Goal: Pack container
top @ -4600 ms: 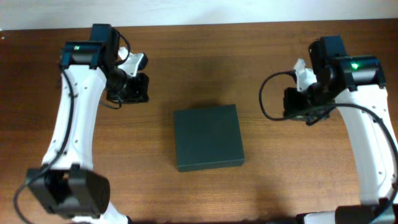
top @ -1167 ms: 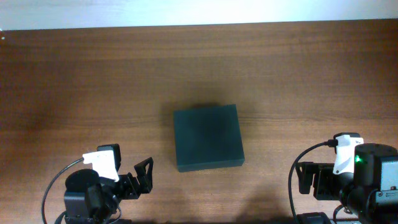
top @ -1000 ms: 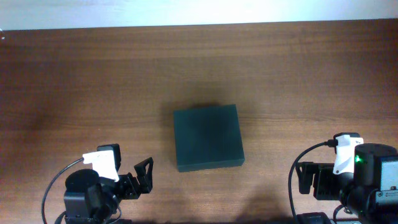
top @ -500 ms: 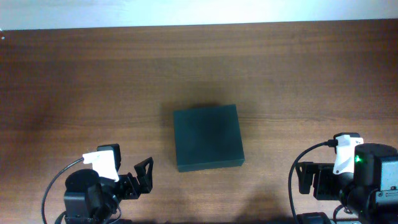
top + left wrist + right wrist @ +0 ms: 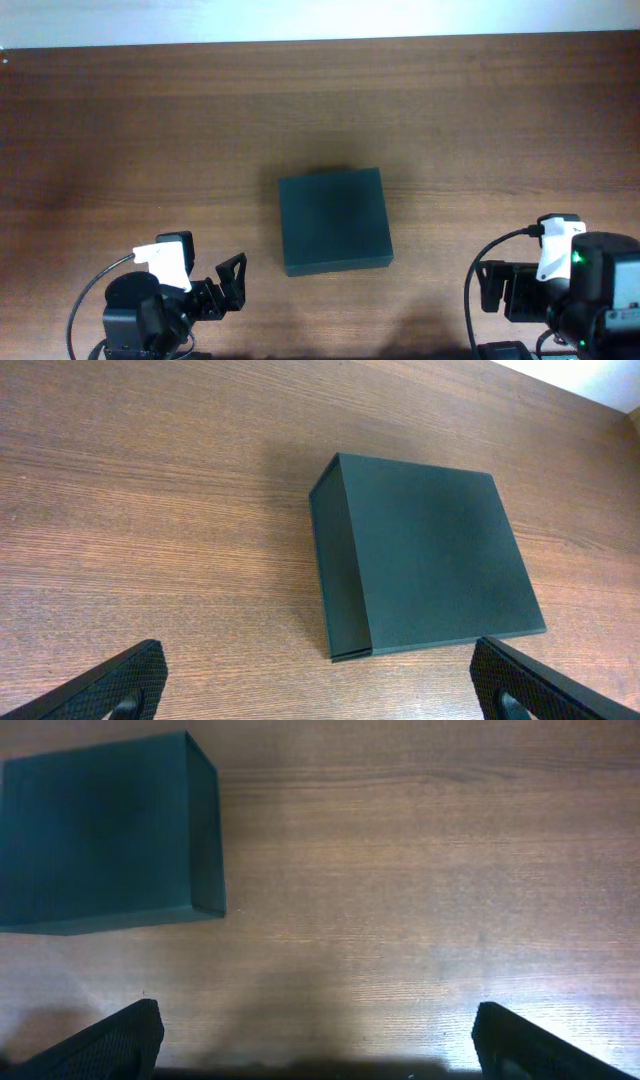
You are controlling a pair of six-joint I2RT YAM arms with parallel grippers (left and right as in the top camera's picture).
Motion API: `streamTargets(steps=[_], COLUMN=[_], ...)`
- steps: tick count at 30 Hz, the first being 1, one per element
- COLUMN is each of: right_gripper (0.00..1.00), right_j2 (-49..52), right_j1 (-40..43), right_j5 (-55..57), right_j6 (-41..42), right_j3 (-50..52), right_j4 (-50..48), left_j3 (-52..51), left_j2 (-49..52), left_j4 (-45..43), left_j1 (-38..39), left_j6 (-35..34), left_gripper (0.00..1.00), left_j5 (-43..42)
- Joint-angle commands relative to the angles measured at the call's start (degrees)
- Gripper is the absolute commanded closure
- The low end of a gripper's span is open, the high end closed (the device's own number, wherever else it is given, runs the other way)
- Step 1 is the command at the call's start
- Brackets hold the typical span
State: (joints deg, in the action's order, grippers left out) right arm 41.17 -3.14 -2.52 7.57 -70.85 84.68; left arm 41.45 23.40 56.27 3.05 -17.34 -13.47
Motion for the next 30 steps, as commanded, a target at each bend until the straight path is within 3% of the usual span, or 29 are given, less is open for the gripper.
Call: streamTargets(steps=[1,8,14,30], right_gripper=[0.01,0.01,0.01,0.01], right_j2=[-3.41,-8.44,-10.6,-29.0], right_j1=[0.17,0.17,0.17,0.22], right_j5=[2.25,8.11,9.42,8.57], right_j6=[0.37,0.13,-1.2,-1.2], right_j3=[0.2,0.22,4.02,38.77], right_j4=[-3.48,-23.06,-34.34,-66.97], left_j3=[-0.31,-0.31,-0.31,-0.31], left_j2=[-0.22,-0.22,-0.22,-0.22], left_j4=[-0.24,-0.24,-0.24,-0.09], left_j1=[-0.09,-0.11,-0.09,-0.09], left_j6=[0.22,0.22,0.22,0.22], left_gripper=[0.01,0.01,0.01,0.01], left_j5=[-0.04,-0.04,-0.04,-0.04])
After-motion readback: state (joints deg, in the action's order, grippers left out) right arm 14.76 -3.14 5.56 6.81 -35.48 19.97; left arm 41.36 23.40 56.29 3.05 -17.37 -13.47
